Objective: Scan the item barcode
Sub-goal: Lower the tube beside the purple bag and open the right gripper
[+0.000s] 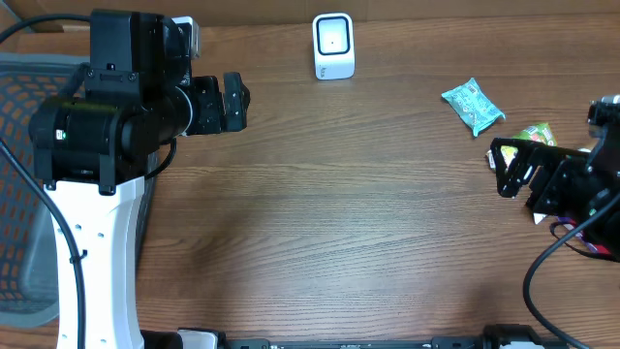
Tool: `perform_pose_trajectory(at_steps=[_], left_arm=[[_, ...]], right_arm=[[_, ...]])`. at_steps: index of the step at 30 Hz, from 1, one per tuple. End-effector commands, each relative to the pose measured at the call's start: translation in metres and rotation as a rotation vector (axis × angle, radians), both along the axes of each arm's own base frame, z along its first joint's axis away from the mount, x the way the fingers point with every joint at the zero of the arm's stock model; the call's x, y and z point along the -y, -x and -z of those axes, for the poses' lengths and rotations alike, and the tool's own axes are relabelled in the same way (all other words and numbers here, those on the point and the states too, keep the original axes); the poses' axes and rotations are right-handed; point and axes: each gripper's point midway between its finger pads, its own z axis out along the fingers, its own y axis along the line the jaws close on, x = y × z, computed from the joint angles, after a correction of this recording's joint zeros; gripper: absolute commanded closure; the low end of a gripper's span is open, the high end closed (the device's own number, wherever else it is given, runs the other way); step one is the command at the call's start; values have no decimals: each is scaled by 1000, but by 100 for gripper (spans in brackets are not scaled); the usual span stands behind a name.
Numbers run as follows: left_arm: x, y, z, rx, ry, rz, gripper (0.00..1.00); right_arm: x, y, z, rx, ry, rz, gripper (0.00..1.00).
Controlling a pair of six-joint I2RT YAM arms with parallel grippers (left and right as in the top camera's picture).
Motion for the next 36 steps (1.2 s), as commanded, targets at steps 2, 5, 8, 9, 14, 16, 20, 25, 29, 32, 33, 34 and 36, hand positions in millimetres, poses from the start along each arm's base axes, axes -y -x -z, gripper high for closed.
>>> perform_pose_trajectory(at_steps=[2, 5, 8, 9, 14, 16, 20, 25, 29, 32, 33, 34, 36], left_arm=[[0, -1, -2, 9, -12, 11, 0], [0, -1, -2, 9, -12, 11, 0], [0, -1, -2, 9, -12, 11, 1], [0, -1, -2, 9, -12, 11, 0], [0, -1, -2, 9, -11, 11, 0], [0, -1, -2, 9, -11, 11, 1], [0, -1, -2, 9, -12, 11, 0], [0, -1, -2, 9, -12, 11, 0], [0, -1, -2, 9, -12, 11, 0], [0, -1, -2, 9, -12, 11, 0], [0, -1, -2, 9, -12, 11, 0], [0, -1, -2, 9, -11, 11, 1], [0, -1, -2, 9, -12, 11, 0]], right_arm=[[2, -1, -4, 17, 24, -2, 0], [-2, 1, -1, 0, -1, -12, 0], [-9, 4, 0, -12, -23, -42, 0], [-7, 4, 0, -12, -18, -36, 0], [30, 3, 2, 20, 117, 138, 0], [47, 5, 5, 53, 172, 219, 0], [58, 9, 9, 169, 200, 280, 0], [50, 7, 28, 363, 183, 251, 0], [34, 2, 65, 474, 185, 158, 0], [27, -2, 91, 552, 163, 135, 0], [25, -3, 98, 580, 156, 126, 0], [23, -4, 105, 610, 149, 119, 0], [17, -6, 120, 668, 132, 92, 0]])
